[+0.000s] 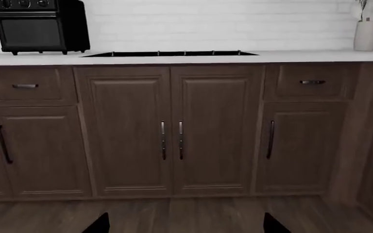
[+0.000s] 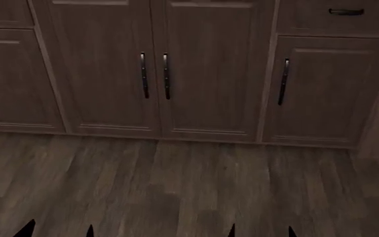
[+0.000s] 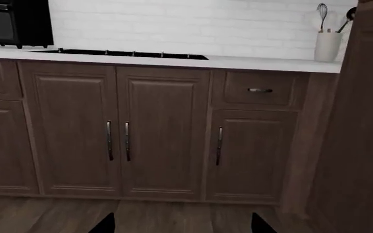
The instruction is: Navigate to the hood.
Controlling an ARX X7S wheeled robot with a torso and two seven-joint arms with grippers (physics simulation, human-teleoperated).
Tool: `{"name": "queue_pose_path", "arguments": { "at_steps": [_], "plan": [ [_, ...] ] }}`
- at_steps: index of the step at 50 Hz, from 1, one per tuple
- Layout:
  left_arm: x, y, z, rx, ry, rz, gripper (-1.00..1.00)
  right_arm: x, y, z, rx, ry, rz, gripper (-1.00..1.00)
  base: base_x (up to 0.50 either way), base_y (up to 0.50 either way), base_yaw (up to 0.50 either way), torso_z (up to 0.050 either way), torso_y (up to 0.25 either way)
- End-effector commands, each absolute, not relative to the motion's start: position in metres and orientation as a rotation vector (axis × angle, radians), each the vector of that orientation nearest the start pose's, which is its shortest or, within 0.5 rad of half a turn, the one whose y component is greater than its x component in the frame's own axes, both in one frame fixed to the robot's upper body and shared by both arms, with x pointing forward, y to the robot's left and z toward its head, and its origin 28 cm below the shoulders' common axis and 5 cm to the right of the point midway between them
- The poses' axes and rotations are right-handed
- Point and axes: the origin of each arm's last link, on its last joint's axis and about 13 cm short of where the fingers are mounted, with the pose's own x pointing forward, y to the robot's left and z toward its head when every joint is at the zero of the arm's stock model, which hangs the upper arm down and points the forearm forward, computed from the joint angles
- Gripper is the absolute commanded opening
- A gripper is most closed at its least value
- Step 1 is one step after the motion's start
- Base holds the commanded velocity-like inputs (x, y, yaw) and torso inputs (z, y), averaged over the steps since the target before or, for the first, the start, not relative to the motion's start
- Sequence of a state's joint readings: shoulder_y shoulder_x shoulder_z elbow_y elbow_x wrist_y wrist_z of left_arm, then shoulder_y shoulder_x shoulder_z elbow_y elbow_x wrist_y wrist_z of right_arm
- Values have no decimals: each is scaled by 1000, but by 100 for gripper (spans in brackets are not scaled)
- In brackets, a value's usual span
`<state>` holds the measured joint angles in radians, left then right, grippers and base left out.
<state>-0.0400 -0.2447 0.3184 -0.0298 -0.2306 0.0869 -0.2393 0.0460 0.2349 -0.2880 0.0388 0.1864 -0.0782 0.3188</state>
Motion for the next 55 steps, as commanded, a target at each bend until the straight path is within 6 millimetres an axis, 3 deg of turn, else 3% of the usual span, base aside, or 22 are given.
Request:
{"name": "queue_pose_path", "arguments": {
  "at_steps": [1, 55],
  "plan": [
    [210, 203, 12, 6, -31, -73, 100, 214, -98, 12, -44, -32, -44, 100, -21, 476, 0, 50, 0],
    [212, 202, 12, 4, -10, -59, 100, 213, -98, 13, -50, -37, -43, 100, -20, 471, 0, 49, 0]
  ]
}}
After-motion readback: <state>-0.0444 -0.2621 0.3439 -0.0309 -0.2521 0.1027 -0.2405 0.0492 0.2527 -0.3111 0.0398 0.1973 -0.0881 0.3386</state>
